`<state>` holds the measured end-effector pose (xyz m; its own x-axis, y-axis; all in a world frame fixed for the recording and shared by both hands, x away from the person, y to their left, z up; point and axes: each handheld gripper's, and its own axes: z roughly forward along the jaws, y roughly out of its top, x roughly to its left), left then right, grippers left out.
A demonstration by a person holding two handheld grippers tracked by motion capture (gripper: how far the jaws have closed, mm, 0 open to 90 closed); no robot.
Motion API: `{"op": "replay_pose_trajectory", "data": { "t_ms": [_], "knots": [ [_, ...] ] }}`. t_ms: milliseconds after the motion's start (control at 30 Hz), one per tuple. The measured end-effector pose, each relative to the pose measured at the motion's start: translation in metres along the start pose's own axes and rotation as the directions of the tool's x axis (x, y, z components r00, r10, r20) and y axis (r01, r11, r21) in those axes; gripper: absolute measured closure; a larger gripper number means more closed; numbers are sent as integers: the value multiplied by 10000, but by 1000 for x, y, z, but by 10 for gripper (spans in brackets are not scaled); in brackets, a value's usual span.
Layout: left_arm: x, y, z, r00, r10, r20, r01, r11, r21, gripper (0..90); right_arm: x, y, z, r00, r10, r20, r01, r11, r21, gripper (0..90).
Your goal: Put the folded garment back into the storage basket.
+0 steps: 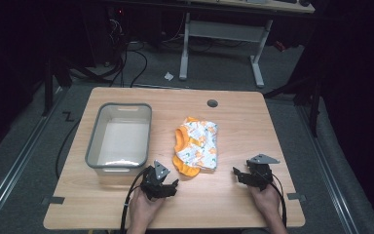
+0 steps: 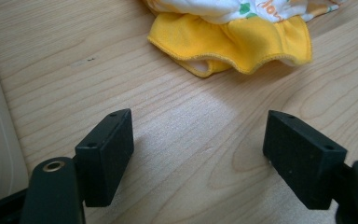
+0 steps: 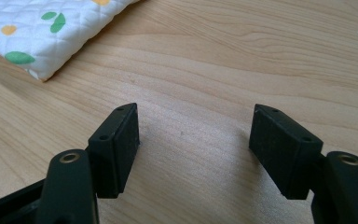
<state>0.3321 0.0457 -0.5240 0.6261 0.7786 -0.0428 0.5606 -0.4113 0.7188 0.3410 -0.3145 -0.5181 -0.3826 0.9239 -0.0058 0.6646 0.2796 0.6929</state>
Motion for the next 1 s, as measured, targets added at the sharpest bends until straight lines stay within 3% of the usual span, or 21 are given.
{"op": "replay_pose_trajectory", "data": {
  "t_ms": [1000],
  "knots": [
    [0,0,0,10000,-50,-39,50,10000,-12,249,0,0,0,10000,-19,-20,19,10000,10,322]
  ]
}}
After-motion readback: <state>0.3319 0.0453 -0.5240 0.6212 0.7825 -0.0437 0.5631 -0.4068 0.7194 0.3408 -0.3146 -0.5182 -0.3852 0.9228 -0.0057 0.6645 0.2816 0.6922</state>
